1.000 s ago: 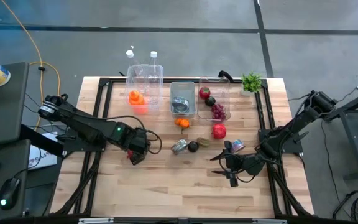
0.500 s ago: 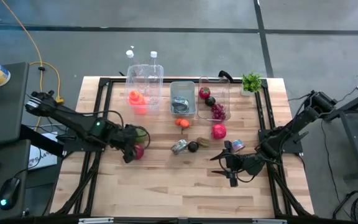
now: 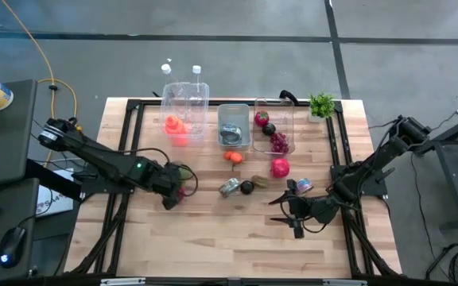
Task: Pick & Place Food Item
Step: Put the pomegranate into the transparent bin
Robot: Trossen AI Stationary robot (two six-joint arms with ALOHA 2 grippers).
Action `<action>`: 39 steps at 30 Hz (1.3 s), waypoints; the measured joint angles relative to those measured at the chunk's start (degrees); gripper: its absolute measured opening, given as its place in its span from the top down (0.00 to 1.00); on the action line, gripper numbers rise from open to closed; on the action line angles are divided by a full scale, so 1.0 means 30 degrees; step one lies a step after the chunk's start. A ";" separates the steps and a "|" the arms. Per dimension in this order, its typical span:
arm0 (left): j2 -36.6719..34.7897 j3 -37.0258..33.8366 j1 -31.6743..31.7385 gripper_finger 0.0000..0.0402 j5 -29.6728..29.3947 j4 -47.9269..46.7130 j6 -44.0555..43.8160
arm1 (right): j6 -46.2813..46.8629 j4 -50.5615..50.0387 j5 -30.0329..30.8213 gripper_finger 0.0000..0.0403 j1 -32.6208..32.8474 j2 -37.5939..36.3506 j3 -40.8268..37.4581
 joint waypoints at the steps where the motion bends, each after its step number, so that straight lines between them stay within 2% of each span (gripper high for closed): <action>1: 0.0172 0.0000 0.0000 0.06 0.0000 0.0002 -0.0032 | 0.0000 0.0000 -0.0007 0.45 0.0000 0.0000 0.0000; 15: 0.2088 0.0000 0.0000 0.06 0.0481 0.0570 0.0299 | 0.0000 -0.0015 -0.0036 0.45 0.0000 0.0000 0.0000; 39: 0.2135 -0.1646 0.0005 0.06 0.1032 0.2931 0.0252 | 0.0000 -0.0029 -0.0044 0.45 0.0000 0.0000 0.0000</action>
